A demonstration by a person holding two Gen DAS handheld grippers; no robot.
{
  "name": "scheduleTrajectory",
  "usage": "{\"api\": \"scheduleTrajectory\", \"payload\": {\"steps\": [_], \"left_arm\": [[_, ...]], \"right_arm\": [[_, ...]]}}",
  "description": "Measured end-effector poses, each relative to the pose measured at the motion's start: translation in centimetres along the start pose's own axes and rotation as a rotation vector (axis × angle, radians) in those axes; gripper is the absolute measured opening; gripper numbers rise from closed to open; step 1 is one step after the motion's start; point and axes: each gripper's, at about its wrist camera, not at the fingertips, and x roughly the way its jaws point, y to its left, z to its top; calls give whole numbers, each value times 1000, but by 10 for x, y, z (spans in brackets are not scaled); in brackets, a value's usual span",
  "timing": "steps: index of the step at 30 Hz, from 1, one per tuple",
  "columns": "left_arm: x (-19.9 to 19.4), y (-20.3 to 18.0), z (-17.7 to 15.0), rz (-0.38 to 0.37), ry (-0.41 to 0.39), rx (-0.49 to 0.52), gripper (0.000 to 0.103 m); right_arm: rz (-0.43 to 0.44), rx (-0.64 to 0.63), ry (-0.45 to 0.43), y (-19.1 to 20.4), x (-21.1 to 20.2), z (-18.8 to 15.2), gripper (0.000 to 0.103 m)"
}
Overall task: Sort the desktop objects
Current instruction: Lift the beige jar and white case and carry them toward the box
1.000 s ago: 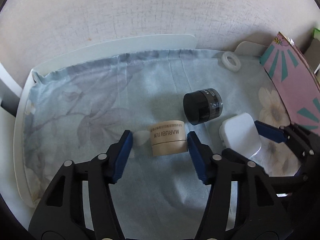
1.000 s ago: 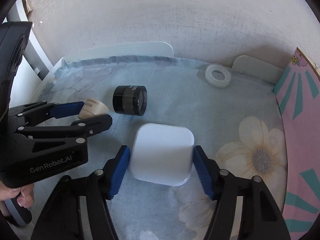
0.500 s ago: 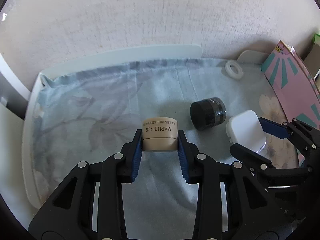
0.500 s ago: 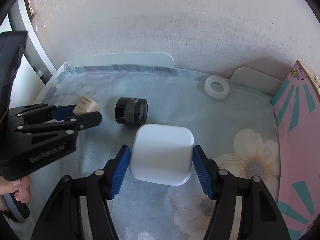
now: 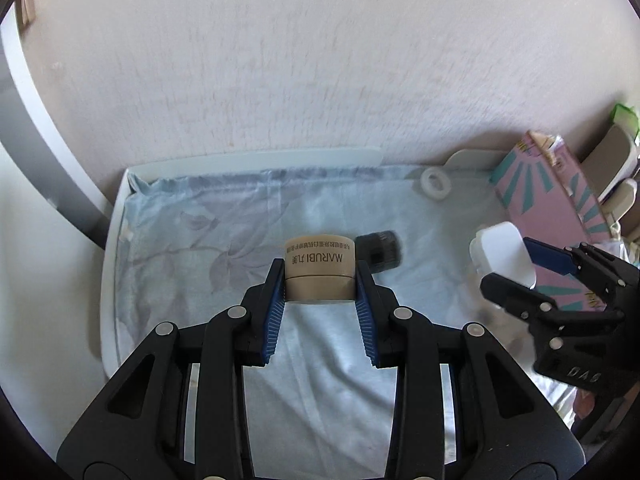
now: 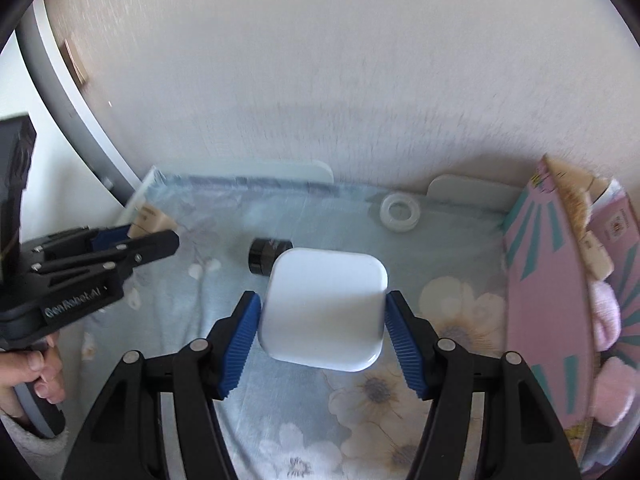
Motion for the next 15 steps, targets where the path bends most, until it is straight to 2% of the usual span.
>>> {"api": "scheduleTrajectory", "payload": {"steps": [9, 15], "left_arm": [[-33, -47, 27, -44, -44, 71, 30], [-45, -94, 48, -109, -68, 145, 30]], "right_arm": [[26, 47, -64, -27, -65, 13, 59], [-17, 119, -105, -68, -103, 7, 59]]}}
